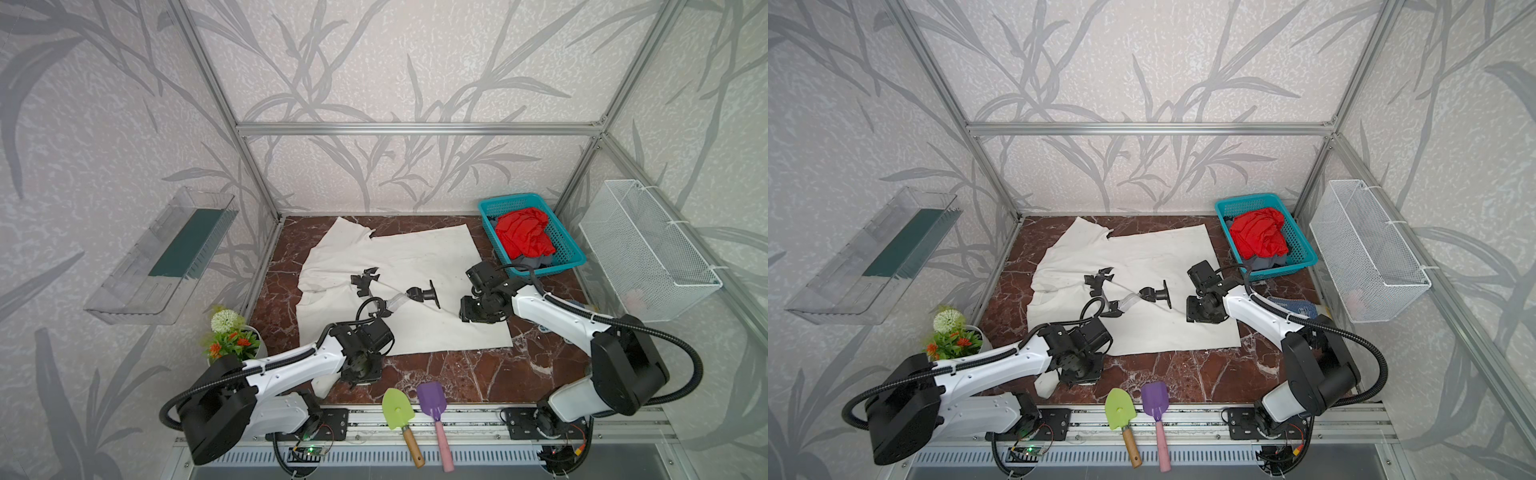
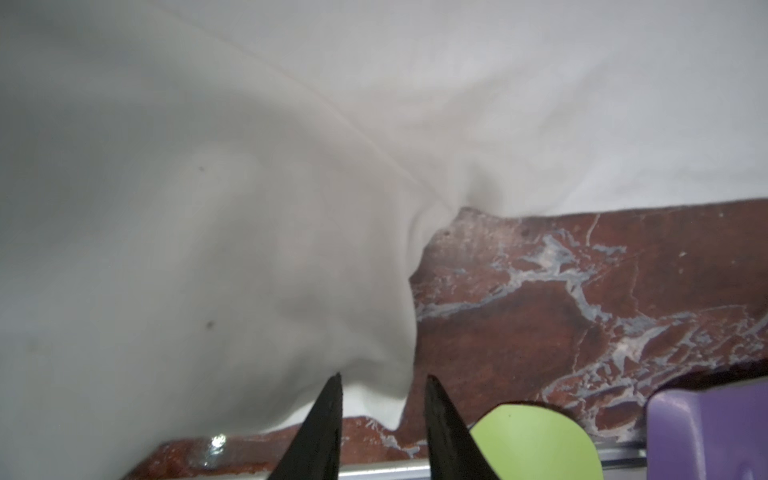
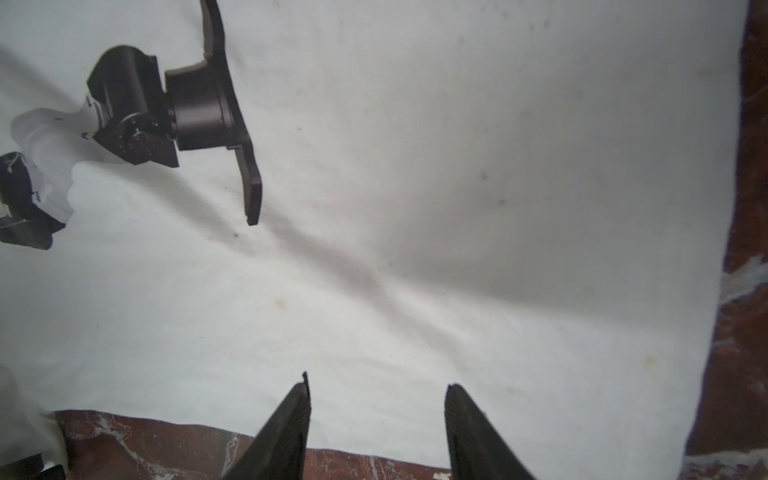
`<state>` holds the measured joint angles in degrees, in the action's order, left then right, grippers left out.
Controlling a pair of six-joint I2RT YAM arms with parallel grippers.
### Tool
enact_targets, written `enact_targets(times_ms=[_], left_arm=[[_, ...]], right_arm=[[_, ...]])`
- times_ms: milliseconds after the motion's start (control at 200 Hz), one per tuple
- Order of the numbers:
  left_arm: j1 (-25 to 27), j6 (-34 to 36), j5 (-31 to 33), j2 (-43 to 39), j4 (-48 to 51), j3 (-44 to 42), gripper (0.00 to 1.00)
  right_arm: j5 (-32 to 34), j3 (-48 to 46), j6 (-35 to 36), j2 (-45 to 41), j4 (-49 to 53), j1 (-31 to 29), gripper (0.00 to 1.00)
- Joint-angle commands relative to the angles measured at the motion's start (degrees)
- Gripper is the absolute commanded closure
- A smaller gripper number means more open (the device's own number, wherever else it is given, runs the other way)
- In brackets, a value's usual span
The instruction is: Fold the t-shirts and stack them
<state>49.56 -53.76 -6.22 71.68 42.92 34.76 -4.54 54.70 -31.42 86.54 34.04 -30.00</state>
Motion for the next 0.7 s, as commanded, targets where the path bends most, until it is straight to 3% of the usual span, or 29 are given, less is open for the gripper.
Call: enact_targets(times_ms=[0,130,225,450,695], left_arm=[[0.9,0.7,2.9,3.1,-0.4,2.2,0.65],[1.4,0.9,4.6,4.7,2.3,3.9,0.80],[1.4,0.9,6.0,3.3,5.7,4.6,1.00],[1.4,-0.6,8.3,-9.9,16.6,8.8,1.00],[0.4,2.4,5.6,-19.5,20.1,14.3,1.00]], right_arm=[[0.7,0.9,0.6,-0.8,1.3,0.2,0.47],[1.1,1.4,1.0,-1.0,2.1,0.3,0.46],[1.1,1.4,1.1,-1.1,1.9,0.5,0.46],[0.3,1.0,0.9,0.2,0.7,0.5,0.46],[-0.4,-0.4,0.9,0.6,-0.8,0.5,0.46]])
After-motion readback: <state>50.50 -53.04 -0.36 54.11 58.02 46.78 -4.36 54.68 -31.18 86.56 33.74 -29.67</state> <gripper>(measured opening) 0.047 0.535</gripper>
